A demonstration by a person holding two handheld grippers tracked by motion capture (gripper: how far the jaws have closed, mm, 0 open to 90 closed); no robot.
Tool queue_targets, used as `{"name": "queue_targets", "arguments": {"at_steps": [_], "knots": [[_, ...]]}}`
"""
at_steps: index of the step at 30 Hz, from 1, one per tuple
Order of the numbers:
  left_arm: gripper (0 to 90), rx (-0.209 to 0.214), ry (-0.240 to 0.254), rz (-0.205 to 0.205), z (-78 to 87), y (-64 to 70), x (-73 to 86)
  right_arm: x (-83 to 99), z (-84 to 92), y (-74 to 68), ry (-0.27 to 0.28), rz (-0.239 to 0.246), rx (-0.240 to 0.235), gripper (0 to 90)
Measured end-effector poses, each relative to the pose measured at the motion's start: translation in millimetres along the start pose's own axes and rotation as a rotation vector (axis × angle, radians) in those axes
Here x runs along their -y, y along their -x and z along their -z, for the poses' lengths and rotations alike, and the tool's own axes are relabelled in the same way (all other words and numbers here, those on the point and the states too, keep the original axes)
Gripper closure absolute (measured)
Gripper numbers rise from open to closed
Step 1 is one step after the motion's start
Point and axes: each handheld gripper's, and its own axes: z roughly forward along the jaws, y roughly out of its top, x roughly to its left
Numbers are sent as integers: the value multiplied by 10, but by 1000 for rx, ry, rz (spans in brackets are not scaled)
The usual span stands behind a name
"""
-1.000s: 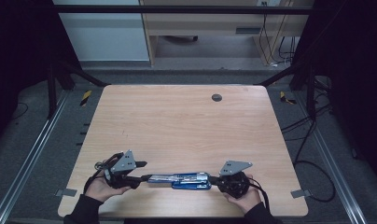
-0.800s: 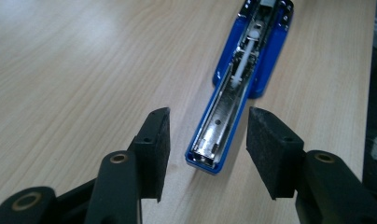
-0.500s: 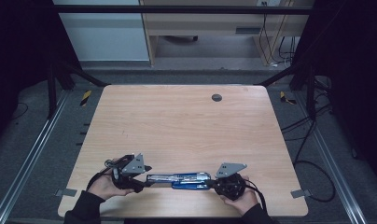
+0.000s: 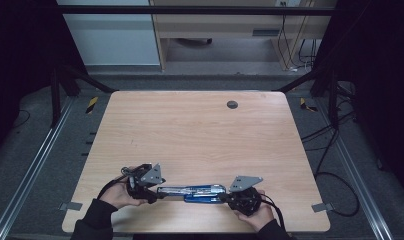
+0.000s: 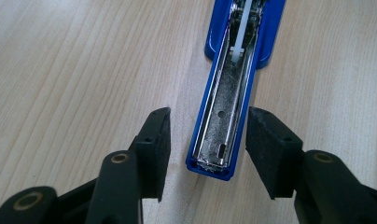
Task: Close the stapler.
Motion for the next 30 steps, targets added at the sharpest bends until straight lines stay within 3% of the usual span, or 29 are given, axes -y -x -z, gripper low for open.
{"name": "queue_targets", "arguments": {"at_steps": [9,19,30], "knots": [[535,28,-26,-15,-69,-9,-22,40,-63,4,-31,-3,3,900],[570,51,-47,-19,-129,-19,-26,38,-93,26,-17,-11,9,900],[595,68,-83,-59,-156,-31,-66,26,-119,22,-11,2,17,900]]}}
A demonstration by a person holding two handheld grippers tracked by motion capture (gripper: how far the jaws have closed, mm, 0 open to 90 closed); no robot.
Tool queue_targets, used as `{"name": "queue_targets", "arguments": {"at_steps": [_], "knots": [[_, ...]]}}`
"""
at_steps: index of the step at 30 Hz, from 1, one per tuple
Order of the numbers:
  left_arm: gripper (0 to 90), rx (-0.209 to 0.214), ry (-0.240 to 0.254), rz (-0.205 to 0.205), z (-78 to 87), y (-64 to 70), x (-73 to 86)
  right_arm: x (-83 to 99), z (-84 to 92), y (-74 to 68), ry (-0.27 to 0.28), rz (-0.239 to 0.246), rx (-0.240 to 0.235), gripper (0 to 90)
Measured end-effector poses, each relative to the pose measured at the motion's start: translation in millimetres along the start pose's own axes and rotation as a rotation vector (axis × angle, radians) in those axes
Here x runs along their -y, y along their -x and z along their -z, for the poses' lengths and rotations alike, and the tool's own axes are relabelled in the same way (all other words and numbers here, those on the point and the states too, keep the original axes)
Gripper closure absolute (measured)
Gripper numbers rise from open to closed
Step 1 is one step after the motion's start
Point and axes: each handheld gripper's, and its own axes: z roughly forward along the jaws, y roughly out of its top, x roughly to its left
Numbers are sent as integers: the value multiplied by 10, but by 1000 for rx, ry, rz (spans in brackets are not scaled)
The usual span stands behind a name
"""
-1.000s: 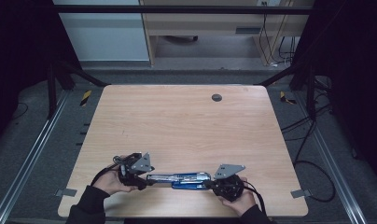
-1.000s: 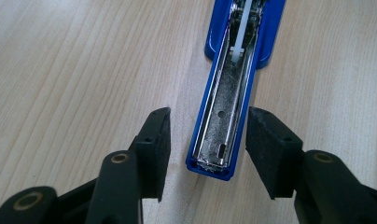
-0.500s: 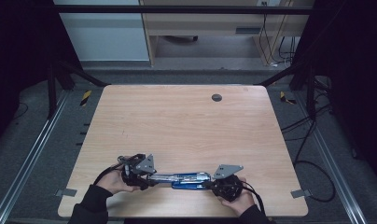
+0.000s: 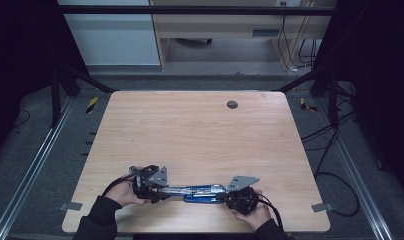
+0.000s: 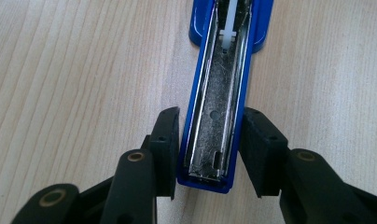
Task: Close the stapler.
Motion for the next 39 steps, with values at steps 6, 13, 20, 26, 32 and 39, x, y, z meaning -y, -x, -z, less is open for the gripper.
{"name": "queue_targets", "arguments": {"at_steps": [6,13,20,26,32,39], "knots": [[607,11,-23,-25,0,-12,-27,2,-1,0,3,-10,2,900],[622,32,-25,-33,20,-26,-34,1,-1,-1,0,-5,6,900],[630,44,-25,-47,104,-40,-87,-2,-3,-3,-1,-1,6,900],[637,51,-50,-72,150,-49,-151,-2,-3,-5,-1,1,5,900],[644,55,-66,-94,185,-53,-201,-2,-2,-3,-2,2,3,900],[648,55,-72,-111,242,-51,-260,-5,-1,-1,-5,4,3,900]]}}
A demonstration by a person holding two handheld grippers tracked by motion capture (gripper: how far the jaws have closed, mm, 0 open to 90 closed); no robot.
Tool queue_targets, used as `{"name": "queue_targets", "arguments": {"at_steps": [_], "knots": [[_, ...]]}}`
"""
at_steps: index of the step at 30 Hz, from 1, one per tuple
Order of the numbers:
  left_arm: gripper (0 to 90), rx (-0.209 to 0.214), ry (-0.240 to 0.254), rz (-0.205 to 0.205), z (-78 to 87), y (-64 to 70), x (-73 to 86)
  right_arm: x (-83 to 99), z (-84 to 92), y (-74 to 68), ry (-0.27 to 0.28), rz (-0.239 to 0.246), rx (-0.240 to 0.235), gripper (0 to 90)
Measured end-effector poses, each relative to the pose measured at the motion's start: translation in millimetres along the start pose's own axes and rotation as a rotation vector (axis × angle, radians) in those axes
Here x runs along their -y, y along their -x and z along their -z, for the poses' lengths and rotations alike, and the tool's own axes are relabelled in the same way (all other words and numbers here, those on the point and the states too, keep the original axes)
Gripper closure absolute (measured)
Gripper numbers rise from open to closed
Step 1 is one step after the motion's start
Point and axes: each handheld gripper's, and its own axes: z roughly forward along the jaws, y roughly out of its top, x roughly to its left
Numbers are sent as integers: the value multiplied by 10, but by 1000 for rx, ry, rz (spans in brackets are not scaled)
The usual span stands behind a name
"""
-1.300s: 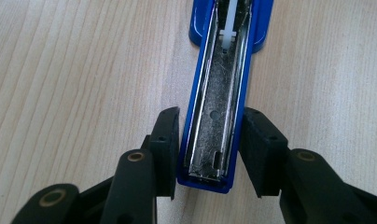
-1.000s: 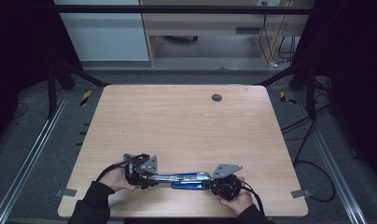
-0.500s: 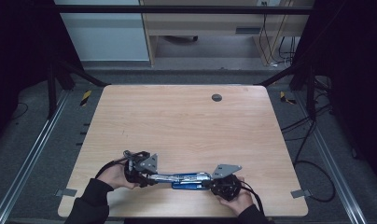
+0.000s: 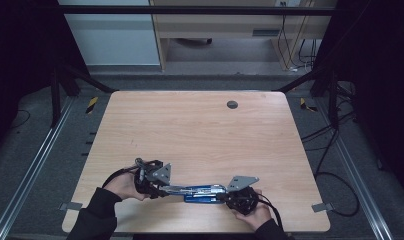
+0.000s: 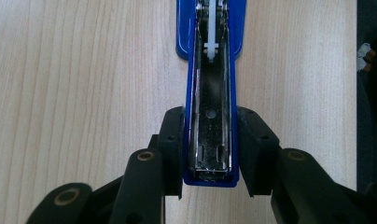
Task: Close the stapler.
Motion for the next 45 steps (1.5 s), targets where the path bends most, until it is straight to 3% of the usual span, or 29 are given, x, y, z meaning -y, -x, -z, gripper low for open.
{"name": "queue_targets", "arguments": {"at_steps": [10,23,28,32,43,45], "knots": [[656,-8,-56,-49,65,12,-131,0,0,0,-1,4,-7,900],[656,-1,-128,-44,118,15,-304,0,-1,-3,0,7,-6,900],[656,-4,-120,-58,182,16,-396,2,-1,-1,1,7,-7,900],[656,-3,-146,-58,187,21,-454,2,0,-3,-1,8,-9,900],[657,-2,-161,-59,187,20,-480,-17,3,-16,-13,20,-9,900],[657,-2,-163,-59,188,20,-484,-49,18,-41,25,32,-26,900]]}}
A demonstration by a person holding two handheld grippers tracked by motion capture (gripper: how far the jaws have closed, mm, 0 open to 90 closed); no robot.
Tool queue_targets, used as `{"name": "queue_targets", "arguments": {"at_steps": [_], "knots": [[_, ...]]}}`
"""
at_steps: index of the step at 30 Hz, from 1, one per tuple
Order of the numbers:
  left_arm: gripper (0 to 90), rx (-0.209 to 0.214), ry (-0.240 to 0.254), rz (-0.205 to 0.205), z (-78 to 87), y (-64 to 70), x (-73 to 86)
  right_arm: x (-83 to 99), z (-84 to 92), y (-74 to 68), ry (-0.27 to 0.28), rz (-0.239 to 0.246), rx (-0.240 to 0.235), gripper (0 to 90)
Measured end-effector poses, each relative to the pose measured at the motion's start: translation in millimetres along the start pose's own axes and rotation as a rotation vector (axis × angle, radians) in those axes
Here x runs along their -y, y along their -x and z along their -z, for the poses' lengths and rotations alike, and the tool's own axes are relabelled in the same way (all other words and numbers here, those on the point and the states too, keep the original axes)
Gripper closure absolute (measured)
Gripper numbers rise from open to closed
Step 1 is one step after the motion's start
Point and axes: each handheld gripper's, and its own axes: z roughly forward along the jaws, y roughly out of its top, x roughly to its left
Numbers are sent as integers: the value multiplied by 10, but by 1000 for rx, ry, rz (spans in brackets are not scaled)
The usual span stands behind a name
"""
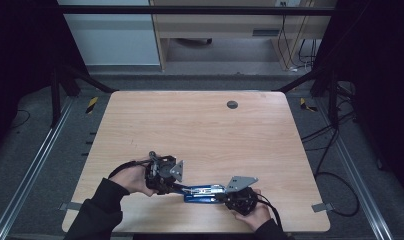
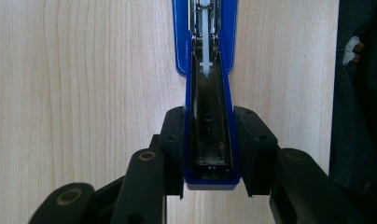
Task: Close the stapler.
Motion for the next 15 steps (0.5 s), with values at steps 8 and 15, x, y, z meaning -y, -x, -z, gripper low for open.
{"name": "queue_targets", "arguments": {"at_steps": [8,15], "knots": [[656,3,-2,3,2,-4,-4,-250,-48,-100,156,-8,-72,900],[656,4,0,5,3,-7,-5,-470,-305,-206,211,-37,-104,900]]}}
